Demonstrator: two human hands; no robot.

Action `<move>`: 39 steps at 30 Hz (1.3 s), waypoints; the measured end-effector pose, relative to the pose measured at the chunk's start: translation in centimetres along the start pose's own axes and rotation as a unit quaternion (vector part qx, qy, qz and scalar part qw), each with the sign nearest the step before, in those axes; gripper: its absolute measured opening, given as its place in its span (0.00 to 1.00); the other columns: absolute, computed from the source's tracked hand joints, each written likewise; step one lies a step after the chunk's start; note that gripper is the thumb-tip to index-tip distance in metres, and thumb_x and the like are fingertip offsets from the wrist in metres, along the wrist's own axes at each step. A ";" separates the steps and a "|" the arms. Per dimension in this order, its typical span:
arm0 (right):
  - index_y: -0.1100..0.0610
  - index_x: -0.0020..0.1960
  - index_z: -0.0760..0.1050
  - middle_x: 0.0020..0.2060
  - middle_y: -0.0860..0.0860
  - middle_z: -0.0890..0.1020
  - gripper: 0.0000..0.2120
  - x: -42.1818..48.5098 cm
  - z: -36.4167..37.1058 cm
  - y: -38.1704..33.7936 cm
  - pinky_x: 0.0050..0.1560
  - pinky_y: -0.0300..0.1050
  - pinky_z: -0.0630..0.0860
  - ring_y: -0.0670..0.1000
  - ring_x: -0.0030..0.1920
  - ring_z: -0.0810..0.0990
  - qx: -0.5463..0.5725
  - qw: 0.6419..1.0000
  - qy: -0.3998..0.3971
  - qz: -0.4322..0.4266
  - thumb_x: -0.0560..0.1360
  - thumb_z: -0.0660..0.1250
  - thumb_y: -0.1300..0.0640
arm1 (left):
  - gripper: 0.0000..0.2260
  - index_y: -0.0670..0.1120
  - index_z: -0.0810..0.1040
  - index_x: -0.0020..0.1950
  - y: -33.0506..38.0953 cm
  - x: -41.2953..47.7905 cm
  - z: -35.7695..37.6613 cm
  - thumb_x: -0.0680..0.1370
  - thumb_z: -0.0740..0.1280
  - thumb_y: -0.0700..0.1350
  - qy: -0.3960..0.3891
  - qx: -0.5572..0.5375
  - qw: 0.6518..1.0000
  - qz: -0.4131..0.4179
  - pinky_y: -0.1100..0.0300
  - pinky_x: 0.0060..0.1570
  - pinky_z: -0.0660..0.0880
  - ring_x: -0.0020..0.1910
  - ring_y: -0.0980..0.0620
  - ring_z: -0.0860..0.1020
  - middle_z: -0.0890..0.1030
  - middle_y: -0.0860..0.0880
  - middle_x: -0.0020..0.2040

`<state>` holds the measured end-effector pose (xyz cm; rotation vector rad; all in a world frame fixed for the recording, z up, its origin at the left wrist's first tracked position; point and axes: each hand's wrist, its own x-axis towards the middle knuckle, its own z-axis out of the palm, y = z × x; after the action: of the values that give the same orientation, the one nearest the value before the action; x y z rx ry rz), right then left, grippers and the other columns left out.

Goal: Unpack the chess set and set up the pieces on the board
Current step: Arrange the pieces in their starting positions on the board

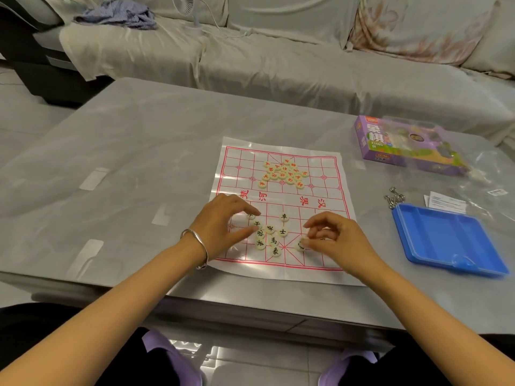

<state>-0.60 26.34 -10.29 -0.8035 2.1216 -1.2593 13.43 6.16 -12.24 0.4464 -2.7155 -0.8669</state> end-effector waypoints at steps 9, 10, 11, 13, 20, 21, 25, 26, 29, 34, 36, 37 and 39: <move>0.58 0.44 0.78 0.42 0.50 0.84 0.09 -2.0 1.0 1.8 0.46 0.36 0.79 0.45 0.43 0.83 -0.005 0.995 -0.093 -0.023 0.67 0.74 0.66 | 0.12 0.55 0.79 0.57 1.5 -0.6 2.1 0.74 0.67 0.53 -0.080 0.056 0.994 0.044 0.62 0.52 0.67 0.51 0.57 0.67 0.76 0.54 0.54; 0.57 0.43 0.78 0.43 0.48 0.84 0.08 -1.9 1.0 1.9 0.47 0.36 0.78 0.44 0.45 0.83 -0.009 0.996 -0.081 -0.030 0.68 0.74 0.65 | 0.12 0.55 0.79 0.57 1.6 -0.6 2.1 0.74 0.67 0.53 -0.077 0.051 0.995 0.044 0.62 0.53 0.67 0.51 0.56 0.68 0.77 0.53 0.54; 0.55 0.42 0.78 0.44 0.46 0.84 0.07 -1.9 1.0 1.9 0.48 0.35 0.78 0.42 0.46 0.82 -0.017 0.997 -0.066 -0.037 0.69 0.73 0.64 | 0.12 0.54 0.79 0.57 1.6 -0.6 2.0 0.74 0.67 0.53 -0.074 0.049 0.995 0.043 0.61 0.53 0.68 0.51 0.55 0.69 0.77 0.53 0.54; 0.48 0.44 0.79 0.45 0.41 0.82 0.09 -1.9 0.7 2.1 0.48 0.33 0.78 0.40 0.46 0.81 -0.053 0.997 -0.035 -0.051 0.69 0.73 0.60 | 0.12 0.54 0.80 0.56 1.5 -0.5 1.9 0.74 0.68 0.52 -0.063 0.045 0.996 0.043 0.60 0.54 0.70 0.53 0.54 0.70 0.77 0.53 0.54; 0.46 0.48 0.78 0.45 0.41 0.78 0.11 -2.8 1.4 3.2 0.42 0.33 0.70 0.39 0.39 0.73 -0.224 0.973 -0.018 -0.050 0.67 0.74 0.46 | 0.12 0.54 0.79 0.56 0.5 -0.6 1.9 0.73 0.68 0.52 -0.052 0.066 0.996 0.039 0.63 0.55 0.66 0.55 0.53 0.71 0.77 0.53 0.56; 0.46 0.49 0.79 0.45 0.42 0.78 0.12 -2.8 1.7 3.2 0.44 0.35 0.72 0.41 0.42 0.74 -0.243 0.969 -0.012 -0.052 0.68 0.73 0.45 | 0.12 0.54 0.79 0.56 0.4 -0.5 1.9 0.73 0.68 0.52 -0.047 0.065 0.996 0.039 0.64 0.55 0.66 0.55 0.53 0.71 0.78 0.53 0.56; 0.45 0.53 0.80 0.42 0.41 0.77 0.12 -2.6 2.3 3.0 0.46 0.36 0.72 0.42 0.42 0.74 -0.240 0.968 -0.028 -0.067 0.70 0.71 0.46 | 0.12 0.53 0.79 0.56 0.3 -0.5 1.7 0.73 0.68 0.52 -0.034 0.061 0.997 0.038 0.61 0.56 0.67 0.56 0.53 0.72 0.78 0.52 0.56; 0.45 0.54 0.80 0.41 0.41 0.76 0.12 -2.6 2.3 3.0 0.45 0.35 0.70 0.41 0.41 0.73 -0.233 0.970 -0.034 -0.067 0.70 0.71 0.47 | 0.12 0.53 0.80 0.56 0.2 -0.5 1.7 0.73 0.68 0.52 -0.032 0.061 0.997 0.038 0.61 0.56 0.68 0.56 0.53 0.72 0.78 0.52 0.56; 0.45 0.53 0.79 0.43 0.43 0.78 0.13 -2.9 2.3 3.0 0.43 0.33 0.70 0.41 0.40 0.74 -0.216 0.974 -0.023 -0.061 0.69 0.73 0.47 | 0.12 0.53 0.80 0.56 0.1 -0.7 1.6 0.73 0.68 0.52 -0.030 0.059 0.997 0.035 0.60 0.56 0.68 0.56 0.52 0.72 0.78 0.52 0.56; 0.46 0.47 0.81 0.43 0.45 0.80 0.08 -2.8 2.4 2.9 0.44 0.36 0.72 0.43 0.42 0.75 -0.203 0.977 -0.008 -0.058 0.69 0.73 0.47 | 0.12 0.53 0.80 0.55 -0.1 -0.8 1.5 0.73 0.68 0.53 -0.031 0.060 0.997 0.027 0.60 0.56 0.69 0.56 0.52 0.73 0.78 0.52 0.56; 0.46 0.47 0.81 0.42 0.43 0.79 0.08 -2.8 2.8 2.9 0.41 0.33 0.70 0.41 0.40 0.74 -0.198 0.978 -0.007 -0.064 0.69 0.73 0.47 | 0.12 0.53 0.80 0.54 -0.1 -0.9 1.6 0.73 0.68 0.53 -0.035 0.060 0.997 0.019 0.61 0.56 0.69 0.56 0.53 0.73 0.78 0.52 0.56; 0.46 0.47 0.81 0.41 0.43 0.79 0.08 -2.8 3.0 2.8 0.40 0.32 0.70 0.41 0.39 0.73 -0.196 0.978 -0.009 -0.067 0.69 0.73 0.47 | 0.11 0.53 0.80 0.54 -0.2 -0.9 1.6 0.73 0.68 0.53 -0.038 0.060 0.997 0.016 0.61 0.56 0.69 0.56 0.53 0.73 0.78 0.52 0.56; 0.46 0.48 0.81 0.40 0.43 0.79 0.08 -2.8 2.8 2.6 0.40 0.32 0.70 0.40 0.39 0.73 -0.197 0.978 -0.010 -0.074 0.69 0.72 0.47 | 0.11 0.53 0.80 0.55 -0.1 -1.0 1.7 0.73 0.68 0.53 -0.045 0.054 0.997 0.013 0.62 0.57 0.68 0.56 0.53 0.72 0.78 0.53 0.56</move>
<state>2.71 27.73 -13.38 -1.1520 2.3660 -0.9021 13.82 7.29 -13.76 0.4012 -2.8537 -0.7535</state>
